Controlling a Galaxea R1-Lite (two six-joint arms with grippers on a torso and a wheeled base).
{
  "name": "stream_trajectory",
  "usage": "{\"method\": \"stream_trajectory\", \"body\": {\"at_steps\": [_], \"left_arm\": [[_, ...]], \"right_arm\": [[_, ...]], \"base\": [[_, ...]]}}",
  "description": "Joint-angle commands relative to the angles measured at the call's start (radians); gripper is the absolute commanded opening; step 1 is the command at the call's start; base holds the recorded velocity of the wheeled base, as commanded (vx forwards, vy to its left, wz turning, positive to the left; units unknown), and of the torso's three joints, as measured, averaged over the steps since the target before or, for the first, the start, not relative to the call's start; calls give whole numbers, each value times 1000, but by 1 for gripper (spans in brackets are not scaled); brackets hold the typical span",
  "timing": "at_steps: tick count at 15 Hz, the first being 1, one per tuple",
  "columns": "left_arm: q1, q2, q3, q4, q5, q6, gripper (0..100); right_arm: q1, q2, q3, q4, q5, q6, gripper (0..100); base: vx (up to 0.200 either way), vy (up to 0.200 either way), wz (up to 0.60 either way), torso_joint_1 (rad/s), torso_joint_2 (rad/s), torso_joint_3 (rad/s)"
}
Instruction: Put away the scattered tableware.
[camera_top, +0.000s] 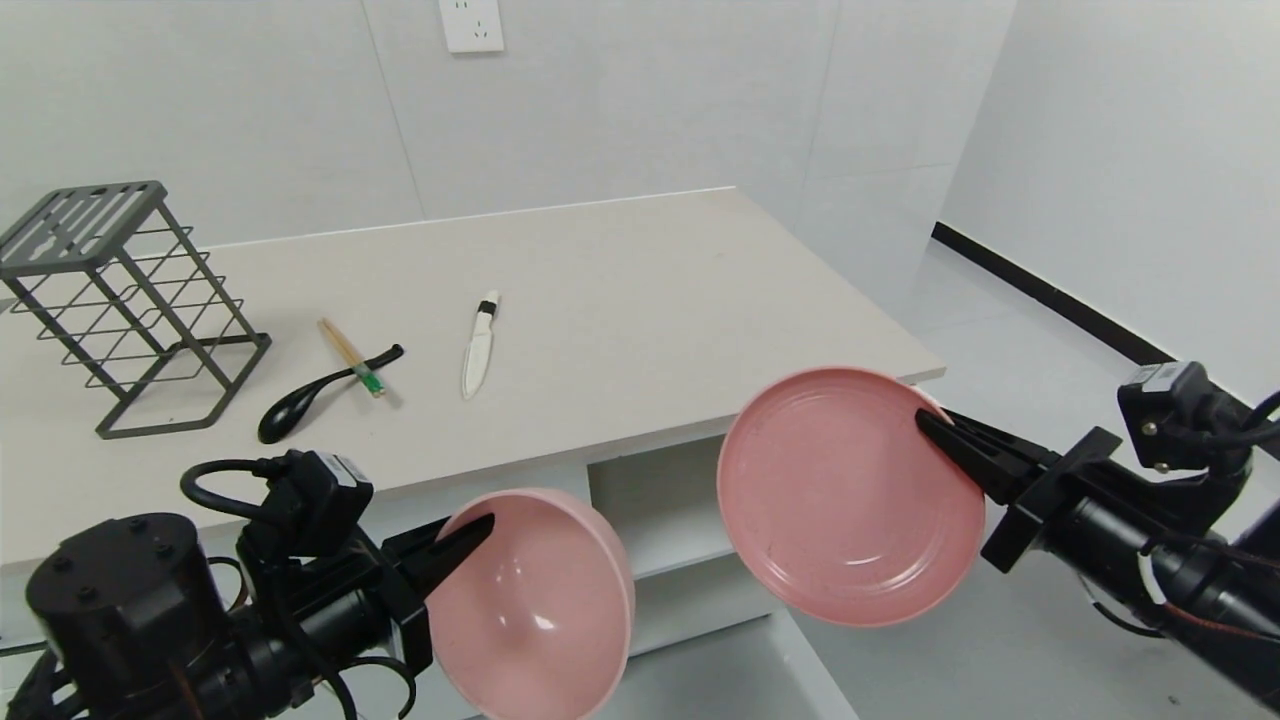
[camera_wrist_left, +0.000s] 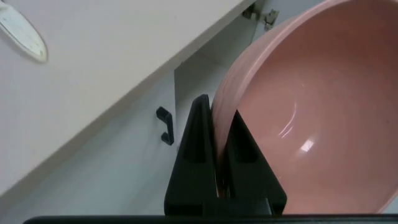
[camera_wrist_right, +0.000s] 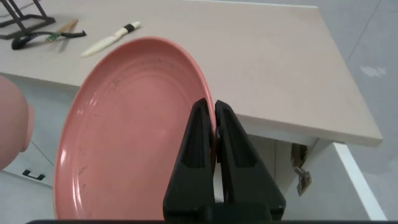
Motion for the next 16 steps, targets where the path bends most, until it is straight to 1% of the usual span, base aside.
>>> {"method": "stream_trajectory", "body": {"at_steps": [1, 2, 4, 5, 11, 16], "left_arm": [[0, 8, 0, -1, 0, 0, 0], [0, 8, 0, -1, 0, 0, 0], [-1, 17, 0, -1, 2, 23, 0], [-1, 19, 0, -1, 2, 27, 0], [0, 25, 0, -1, 2, 27, 0], [2, 22, 0, -1, 3, 27, 0]], "right_arm": [[0, 8, -1, -1, 1, -1, 0], [0, 8, -1, -1, 1, -1, 0], [0, 8, 2, -1, 1, -1, 0], [0, 12, 4, -1, 1, -1, 0], [1, 17, 7, -1, 1, -1, 0], [1, 20, 7, -1, 1, -1, 0]], "base": [[0, 0, 0, -232, 452, 227], [0, 0, 0, -256, 486, 237], [0, 0, 0, -139, 285, 127], [0, 0, 0, -188, 349, 173], [0, 0, 0, -127, 258, 128], [0, 0, 0, -234, 446, 212]]}}
